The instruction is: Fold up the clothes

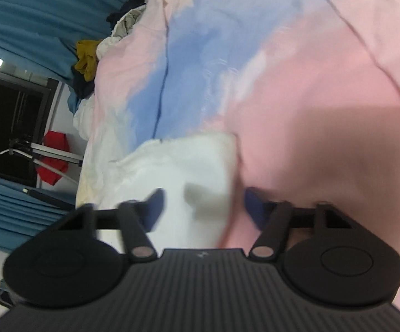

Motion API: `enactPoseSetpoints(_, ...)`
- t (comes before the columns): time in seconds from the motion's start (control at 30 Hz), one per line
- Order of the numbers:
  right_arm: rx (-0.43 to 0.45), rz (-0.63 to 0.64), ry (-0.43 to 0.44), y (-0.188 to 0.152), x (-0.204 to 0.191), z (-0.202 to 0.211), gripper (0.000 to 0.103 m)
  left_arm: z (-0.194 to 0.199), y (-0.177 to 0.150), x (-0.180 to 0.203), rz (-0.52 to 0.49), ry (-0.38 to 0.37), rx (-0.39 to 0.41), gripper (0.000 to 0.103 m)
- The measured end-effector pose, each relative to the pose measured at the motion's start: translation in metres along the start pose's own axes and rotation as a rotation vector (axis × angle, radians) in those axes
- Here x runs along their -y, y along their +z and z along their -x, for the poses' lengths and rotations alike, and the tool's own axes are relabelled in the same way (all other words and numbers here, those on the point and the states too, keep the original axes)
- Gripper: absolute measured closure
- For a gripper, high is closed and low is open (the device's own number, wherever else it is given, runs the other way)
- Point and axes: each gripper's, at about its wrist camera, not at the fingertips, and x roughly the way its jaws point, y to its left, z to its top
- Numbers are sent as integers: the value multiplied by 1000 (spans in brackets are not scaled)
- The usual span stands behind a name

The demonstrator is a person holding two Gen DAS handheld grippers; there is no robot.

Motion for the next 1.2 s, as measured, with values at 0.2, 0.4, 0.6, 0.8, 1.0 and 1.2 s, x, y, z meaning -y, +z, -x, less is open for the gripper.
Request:
enactPoseSetpoints(0.2,83,122,-79,-2,-34,-17,94,21,22,-60,225,62,94,33)
enactPoseSetpoints(0.4,290,170,70,24,-74,20,97,39,32,-98,373,123,156,32)
enactPoseSetpoints(0.6,687,156,131,82,-68,71,97,52,31,-134,499,239,160,32)
enactPoseSetpoints(0.8,750,-49,-132,131,24,39,97,41,14,-144,591,318,39,32)
enactPoseSetpoints(1.0,597,-143,-264,142,81,-2,95,18,-15,-151,720,292,-82,40)
enactPoseSetpoints(1.2,580,-95,-225,133,68,20,87,0,-35,-158,776,264,-96,40)
